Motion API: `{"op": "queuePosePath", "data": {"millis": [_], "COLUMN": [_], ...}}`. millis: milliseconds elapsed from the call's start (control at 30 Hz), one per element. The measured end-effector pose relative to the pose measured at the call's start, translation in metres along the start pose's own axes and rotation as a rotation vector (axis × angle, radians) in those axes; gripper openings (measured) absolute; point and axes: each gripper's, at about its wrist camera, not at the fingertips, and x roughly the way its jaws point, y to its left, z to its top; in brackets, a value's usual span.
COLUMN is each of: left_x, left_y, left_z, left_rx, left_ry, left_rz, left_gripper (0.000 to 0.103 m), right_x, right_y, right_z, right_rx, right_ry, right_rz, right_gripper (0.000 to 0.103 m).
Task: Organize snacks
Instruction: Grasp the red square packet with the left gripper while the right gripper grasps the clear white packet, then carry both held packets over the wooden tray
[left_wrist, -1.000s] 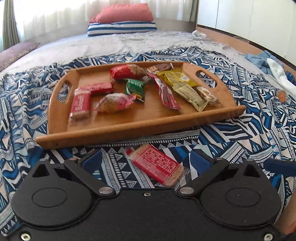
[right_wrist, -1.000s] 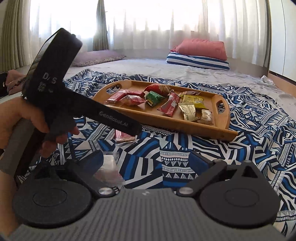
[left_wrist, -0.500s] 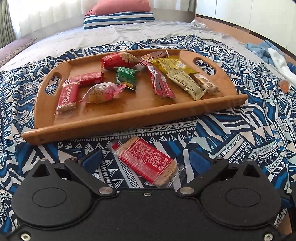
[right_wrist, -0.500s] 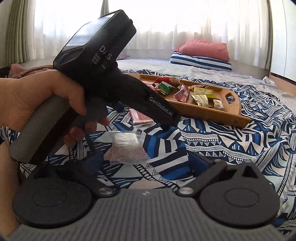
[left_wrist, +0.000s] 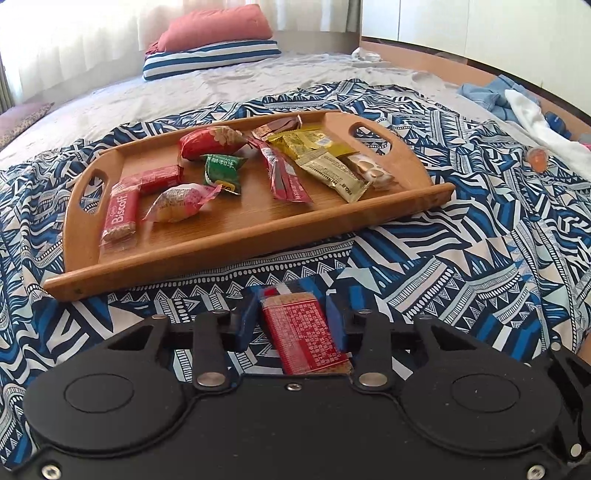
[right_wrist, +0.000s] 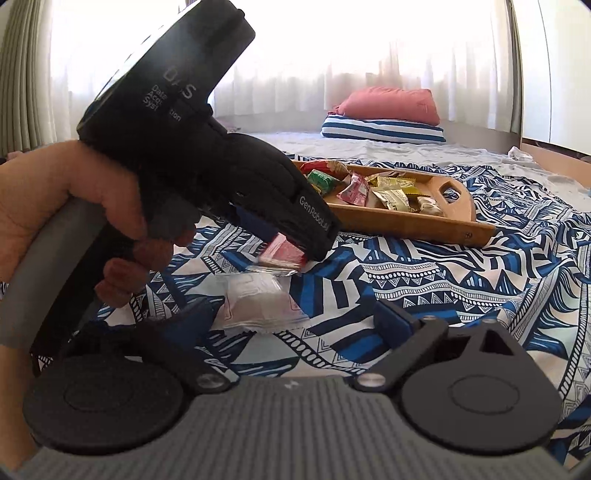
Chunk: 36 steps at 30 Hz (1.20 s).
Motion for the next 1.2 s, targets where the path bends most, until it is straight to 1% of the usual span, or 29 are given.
{"op": "queuePosePath", "data": {"millis": [33, 100, 133, 200, 267, 333, 500, 600, 667, 700, 733, 767, 833, 867, 900, 933, 1000, 1067, 1167, 1200], "left_x": [-0.001, -0.004, -0.005, -0.008, -0.011, -0.014, -0.021, -0.023, -0.023, -0.023, -0.023, -0.023, -0.023, -0.023, -0.024, -0.025, -0.027, -0.028, -0.023, -0.021], "left_y": [-0.001, -0.001, 0.0, 0.001, 0.005, 0.008, 0.014, 0.014, 0.014, 0.014, 0.013, 0.013, 0.011, 0.01, 0.009, 0.008, 0.006, 0.005, 0.002, 0.001], "left_z": [0.0, -0.001, -0.002, -0.002, -0.002, -0.002, -0.003, -0.006, -0.009, -0.011, -0.013, -0.015, -0.019, -0.022, -0.025, -0.028, -0.035, -0.043, -0.051, -0.053], "left_rx": [0.003, 0.008, 0.011, 0.007, -0.001, -0.005, -0.012, -0.012, -0.02, -0.025, -0.031, -0.037, -0.055, -0.066, -0.078, -0.091, -0.131, -0.167, -0.193, -0.193], "left_ry": [0.0, -0.006, -0.008, -0.014, -0.019, -0.025, -0.038, -0.046, -0.056, -0.059, -0.062, -0.068, -0.083, -0.092, -0.104, -0.118, -0.151, -0.166, -0.148, -0.147], "left_rz": [-0.001, 0.003, 0.009, 0.017, 0.02, 0.026, 0.031, 0.032, 0.046, 0.052, 0.058, 0.06, 0.072, 0.082, 0.096, 0.113, 0.141, 0.153, 0.162, 0.168], "left_gripper": [0.038, 0.038, 0.037, 0.037, 0.037, 0.034, 0.034, 0.035, 0.036, 0.039, 0.045, 0.048, 0.065, 0.071, 0.081, 0.086, 0.089, 0.09, 0.089, 0.087], "right_x": [-0.001, -0.001, -0.002, -0.004, -0.005, -0.006, -0.012, -0.015, -0.017, -0.018, -0.018, -0.019, -0.022, -0.023, -0.024, -0.025, -0.027, -0.028, -0.029, -0.028], "right_y": [0.0, 0.0, 0.0, 0.0, 0.001, 0.002, -0.004, -0.01, -0.015, -0.017, -0.019, -0.022, -0.028, -0.031, -0.035, -0.038, -0.044, -0.049, -0.054, -0.055], "right_z": [0.0, 0.001, 0.002, 0.003, 0.003, 0.004, 0.006, 0.007, 0.008, 0.009, 0.009, 0.009, 0.009, 0.009, 0.009, 0.01, 0.009, 0.009, 0.009, 0.009], "right_rx": [0.001, 0.008, 0.013, 0.023, 0.023, 0.022, 0.055, 0.066, 0.074, 0.08, 0.086, 0.093, 0.11, 0.119, 0.13, 0.14, 0.155, 0.167, 0.184, 0.188], "right_ry": [-0.004, -0.006, -0.007, -0.009, -0.006, -0.01, -0.013, -0.024, -0.032, -0.035, -0.036, -0.04, -0.049, -0.053, -0.057, -0.06, -0.07, -0.079, -0.086, -0.085], "right_rz": [-0.004, -0.002, 0.003, 0.012, 0.021, 0.021, -0.004, -0.046, -0.078, -0.095, -0.109, -0.127, -0.16, -0.175, -0.19, -0.202, -0.226, -0.242, -0.258, -0.262], "right_gripper": [0.084, 0.074, 0.07, 0.051, 0.049, 0.041, 0.039, 0.039, 0.039, 0.039, 0.039, 0.039, 0.039, 0.039, 0.039, 0.039, 0.039, 0.04, 0.04, 0.04]}}
